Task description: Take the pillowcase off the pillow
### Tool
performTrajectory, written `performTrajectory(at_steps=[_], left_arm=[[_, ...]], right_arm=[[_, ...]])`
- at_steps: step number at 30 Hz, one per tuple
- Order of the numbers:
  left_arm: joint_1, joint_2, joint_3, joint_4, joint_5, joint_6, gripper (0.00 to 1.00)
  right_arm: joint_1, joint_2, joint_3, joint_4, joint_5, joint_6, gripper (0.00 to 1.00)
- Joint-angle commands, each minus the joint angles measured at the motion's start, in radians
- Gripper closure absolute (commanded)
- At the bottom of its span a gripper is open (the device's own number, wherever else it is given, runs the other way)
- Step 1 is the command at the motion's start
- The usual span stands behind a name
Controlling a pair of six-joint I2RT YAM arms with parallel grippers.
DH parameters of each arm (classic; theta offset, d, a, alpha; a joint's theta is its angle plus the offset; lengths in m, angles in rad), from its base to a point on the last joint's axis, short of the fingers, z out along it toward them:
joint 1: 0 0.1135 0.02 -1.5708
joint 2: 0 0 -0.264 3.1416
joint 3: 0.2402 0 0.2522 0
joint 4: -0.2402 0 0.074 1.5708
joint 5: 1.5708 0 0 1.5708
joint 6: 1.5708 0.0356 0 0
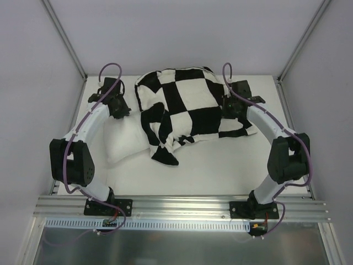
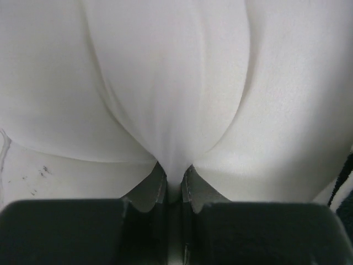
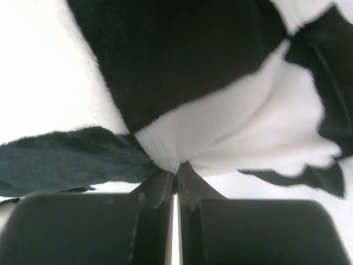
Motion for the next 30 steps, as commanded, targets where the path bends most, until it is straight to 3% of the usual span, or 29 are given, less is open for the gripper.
performTrajectory(at_steps=[1,3,6,12,21,26,30], left_arm=[[0.042,-0.054,-0.086,-0.08,0.021,-0.077,1.0],[0.079,-0.138,-0.112,-0.078,0.02,-0.077,1.0],[0.221,-0.247,-0.13,-0.077,0.112,-0.054,1.0],[0.361,-0.401,-0.095,-0.086,0.229,0.0,1.0],[0.398,-0.412,0.023,-0.117,0.297,0.012,1.0],[0.424,-0.389,0.05,-0.115,0.304,0.01,1.0],[0.462,-0.329,0.084,-0.117,0.294,0.004,1.0]], right_arm=[[-0.063,-0.149,-0.063,0.034,0.178,0.059,0.99],[-0.1,-0.195,-0.117,0.035,0.235,0.093,0.99],[-0.165,-0.31,-0.195,0.031,0.313,0.164,0.99],[-0.347,-0.621,-0.365,0.048,0.281,0.277,1.0],[-0.571,-0.858,-0.319,-0.128,0.408,0.239,0.99],[-0.79,-0.867,-0.422,-0.139,0.29,0.228,0.99],[-0.841,-0.879,-0.508,-0.125,0.25,0.241,0.99]])
